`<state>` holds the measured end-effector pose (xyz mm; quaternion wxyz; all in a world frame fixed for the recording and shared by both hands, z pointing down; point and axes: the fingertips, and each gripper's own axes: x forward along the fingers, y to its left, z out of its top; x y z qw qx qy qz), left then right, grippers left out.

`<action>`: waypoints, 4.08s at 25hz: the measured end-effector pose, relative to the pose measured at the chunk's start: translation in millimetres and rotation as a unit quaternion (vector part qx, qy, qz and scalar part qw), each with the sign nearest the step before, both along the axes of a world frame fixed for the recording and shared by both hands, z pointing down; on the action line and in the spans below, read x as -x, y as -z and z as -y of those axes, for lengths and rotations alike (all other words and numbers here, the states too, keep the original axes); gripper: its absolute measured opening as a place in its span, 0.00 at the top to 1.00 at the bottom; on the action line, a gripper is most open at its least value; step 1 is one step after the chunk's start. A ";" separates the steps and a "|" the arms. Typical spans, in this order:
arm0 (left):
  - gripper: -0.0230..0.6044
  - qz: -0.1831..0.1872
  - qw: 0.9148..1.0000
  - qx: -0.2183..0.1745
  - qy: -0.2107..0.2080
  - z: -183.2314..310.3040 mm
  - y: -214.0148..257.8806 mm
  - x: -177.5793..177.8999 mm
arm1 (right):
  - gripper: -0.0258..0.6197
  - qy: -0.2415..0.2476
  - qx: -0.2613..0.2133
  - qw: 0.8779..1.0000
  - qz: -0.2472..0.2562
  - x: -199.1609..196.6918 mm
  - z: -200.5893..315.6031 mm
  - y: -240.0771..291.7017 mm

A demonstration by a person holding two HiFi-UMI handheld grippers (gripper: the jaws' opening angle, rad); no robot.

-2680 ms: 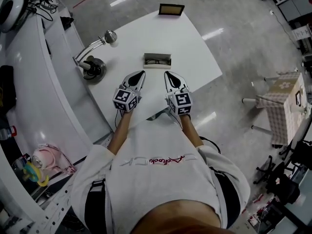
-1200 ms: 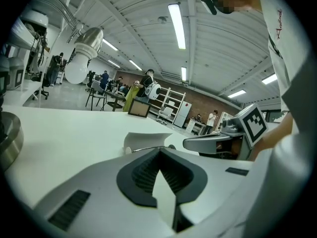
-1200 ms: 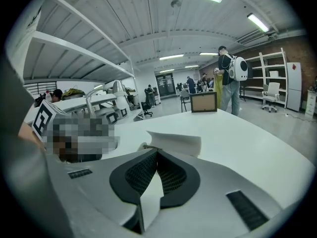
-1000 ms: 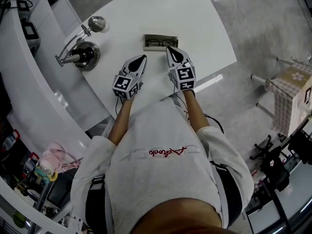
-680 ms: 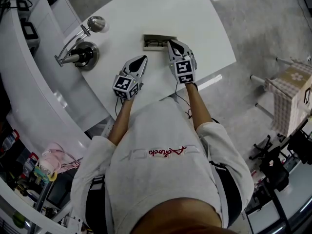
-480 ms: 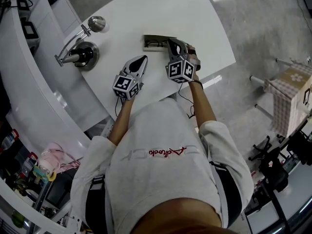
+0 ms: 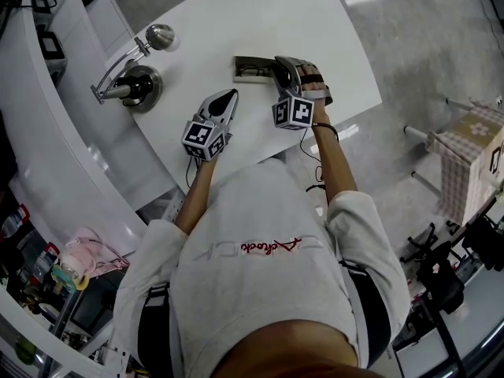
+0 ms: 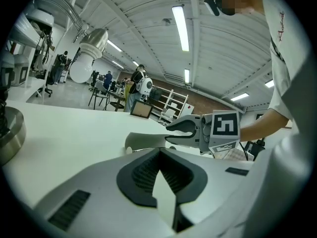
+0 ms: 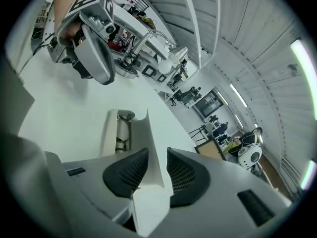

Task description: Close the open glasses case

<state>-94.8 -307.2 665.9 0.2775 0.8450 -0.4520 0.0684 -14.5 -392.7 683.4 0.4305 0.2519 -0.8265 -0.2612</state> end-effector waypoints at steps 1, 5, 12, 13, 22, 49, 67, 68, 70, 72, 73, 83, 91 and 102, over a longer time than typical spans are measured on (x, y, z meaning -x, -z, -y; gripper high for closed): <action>0.92 0.000 1.000 0.000 -0.001 -0.2 -0.1 -0.1 | 0.76 -0.001 0.002 1.000 -0.004 -0.5 1.1 -1.9; 0.92 0.001 1.000 0.002 -0.001 -1.6 -1.9 0.4 | 0.76 0.005 0.005 1.000 -0.023 -0.2 4.2 -10.1; 0.92 0.001 1.000 0.003 0.000 -0.1 -2.8 1.8 | 0.90 0.013 0.005 0.999 -0.036 -0.2 3.6 -9.8; 0.92 0.001 1.000 0.003 0.000 -0.3 -2.9 1.5 | 0.90 0.014 0.005 0.999 -0.037 0.0 2.5 -9.8; 0.92 -0.002 1.000 -0.002 -0.003 -1.2 2.4 -1.0 | 0.91 0.014 -0.002 0.999 -0.043 -1.3 -21.1 -12.2; 0.92 0.006 1.000 -0.018 -0.016 -6.5 14.2 -7.3 | 0.92 0.021 0.043 0.998 -0.050 -4.1 -65.5 -38.0; 0.92 0.012 0.997 -0.064 -0.028 -21.5 49.8 -18.7 | 0.93 -0.122 0.114 0.960 0.226 -7.5 -68.1 54.6; 0.92 0.013 0.997 -0.068 -0.028 -22.4 53.4 -19.4 | 0.93 -0.141 0.130 0.944 0.267 -9.3 -67.8 63.4; 0.92 0.015 0.997 -0.076 -0.031 -25.2 59.7 -20.9 | 0.93 -0.172 0.163 0.908 0.345 -12.6 -69.7 79.4; 0.92 0.013 0.996 -0.083 -0.034 -28.2 64.2 -22.8 | 0.93 -0.189 0.183 0.879 0.398 -15.4 -74.2 91.4; 0.92 0.012 0.995 -0.087 -0.035 -29.3 66.7 -23.9 | 0.93 -0.193 0.189 0.868 0.417 -16.7 -76.9 96.4; 0.92 0.013 0.991 -0.127 -0.045 -55.1 96.3 -29.1 | 0.93 -0.208 0.186 0.838 0.470 -25.7 -122.0 115.6; 0.92 0.011 0.989 -0.138 -0.053 -95.9 103.3 -35.4 | 0.93 -0.210 0.175 0.839 0.469 -25.9 -175.1 121.7; 0.92 0.013 0.987 -0.155 -0.028 -144.0 118.8 -58.9 | 0.93 -0.181 0.186 0.844 0.469 -44.7 -236.6 132.4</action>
